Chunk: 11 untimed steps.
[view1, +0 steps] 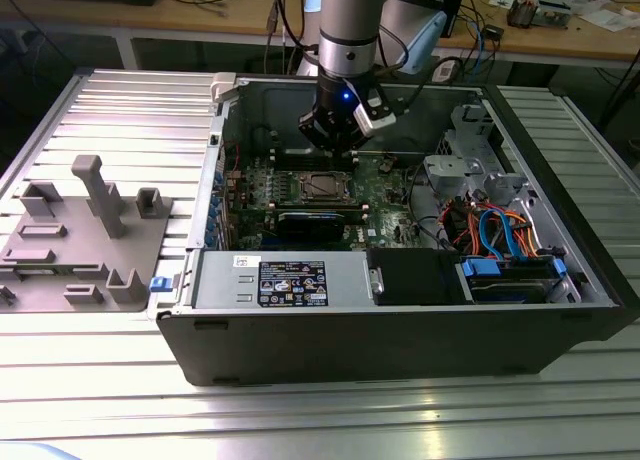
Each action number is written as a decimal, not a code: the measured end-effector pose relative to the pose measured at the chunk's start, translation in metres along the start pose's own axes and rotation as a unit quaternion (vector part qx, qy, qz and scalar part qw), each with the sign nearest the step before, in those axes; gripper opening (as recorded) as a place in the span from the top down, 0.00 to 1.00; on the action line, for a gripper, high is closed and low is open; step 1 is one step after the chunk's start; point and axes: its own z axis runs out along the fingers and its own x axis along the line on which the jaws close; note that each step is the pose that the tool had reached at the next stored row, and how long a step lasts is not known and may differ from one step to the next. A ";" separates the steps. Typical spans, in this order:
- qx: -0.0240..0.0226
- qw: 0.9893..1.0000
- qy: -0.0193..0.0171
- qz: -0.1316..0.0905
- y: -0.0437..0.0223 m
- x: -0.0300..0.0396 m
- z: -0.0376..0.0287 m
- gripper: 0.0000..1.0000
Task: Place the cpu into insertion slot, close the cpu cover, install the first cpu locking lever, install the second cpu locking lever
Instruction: 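Install the second cpu locking lever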
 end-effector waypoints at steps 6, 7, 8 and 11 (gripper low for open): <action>0.000 1.000 0.000 0.000 -0.0045 0.0000 0.0001 0.89; 0.000 1.000 0.000 0.000 -0.0045 0.0000 0.0001 0.89; 0.000 1.000 0.000 0.000 -0.0046 0.0000 0.0000 0.89; 0.000 1.000 0.000 0.000 -0.0050 0.0000 0.0000 0.89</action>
